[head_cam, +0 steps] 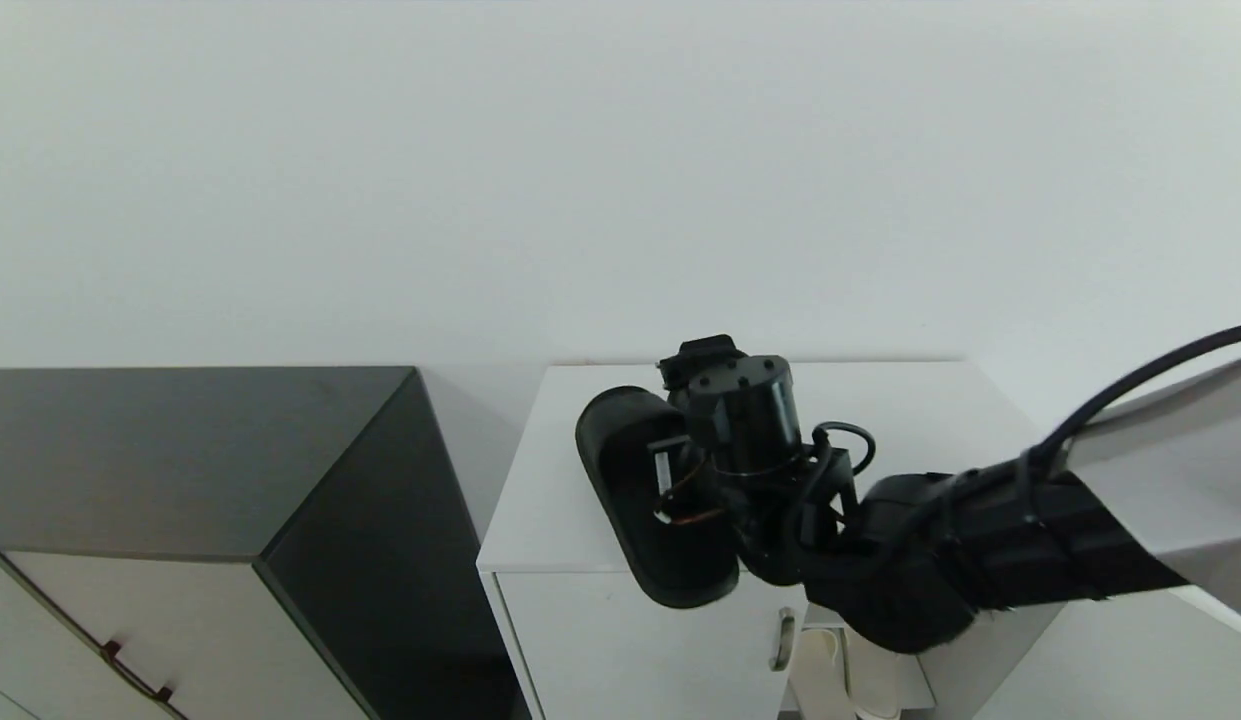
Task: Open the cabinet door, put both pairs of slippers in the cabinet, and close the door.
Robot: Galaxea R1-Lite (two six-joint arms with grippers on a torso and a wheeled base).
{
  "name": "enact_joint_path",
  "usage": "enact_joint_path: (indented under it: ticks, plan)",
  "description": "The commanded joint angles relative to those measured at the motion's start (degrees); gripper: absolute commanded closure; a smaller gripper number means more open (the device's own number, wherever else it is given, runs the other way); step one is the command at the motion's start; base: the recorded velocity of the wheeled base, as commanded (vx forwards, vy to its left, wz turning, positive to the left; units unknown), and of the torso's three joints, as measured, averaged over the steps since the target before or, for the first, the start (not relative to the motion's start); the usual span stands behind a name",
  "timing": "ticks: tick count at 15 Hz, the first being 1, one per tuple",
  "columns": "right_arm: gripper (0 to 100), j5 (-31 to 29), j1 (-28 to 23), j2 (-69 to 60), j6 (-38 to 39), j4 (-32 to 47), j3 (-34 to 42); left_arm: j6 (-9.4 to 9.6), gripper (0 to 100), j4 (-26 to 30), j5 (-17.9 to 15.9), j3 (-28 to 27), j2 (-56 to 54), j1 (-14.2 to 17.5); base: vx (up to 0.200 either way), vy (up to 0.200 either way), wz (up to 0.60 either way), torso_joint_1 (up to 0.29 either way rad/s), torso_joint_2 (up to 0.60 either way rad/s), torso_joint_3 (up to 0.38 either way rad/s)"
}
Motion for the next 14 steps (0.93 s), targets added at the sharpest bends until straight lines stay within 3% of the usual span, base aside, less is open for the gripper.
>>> enact_joint_path:
  ticks: [1, 10, 14]
  plan:
    - [100, 1.22, 3.43, -11.38, 0.52, -0.71, 11.75, 0.02, 100, -0.01, -0.04, 0.0, -0.01, -0.02, 0.0, 0.0, 0.0, 0.0, 0.0, 0.0]
    - [100, 2.27, 3.34, -13.31, 1.75, -0.71, 14.73, -0.15, 100, -0.01, -0.13, 0.0, 0.08, -0.02, 0.0, 0.0, 0.0, 0.0, 0.0, 0.0]
    - [100, 2.45, 3.34, -12.87, 1.66, -0.71, 14.65, -0.15, 100, -0.01, -0.13, 0.0, -0.01, -0.02, -0.2, 0.0, 0.0, 0.01, 0.01, 0.001]
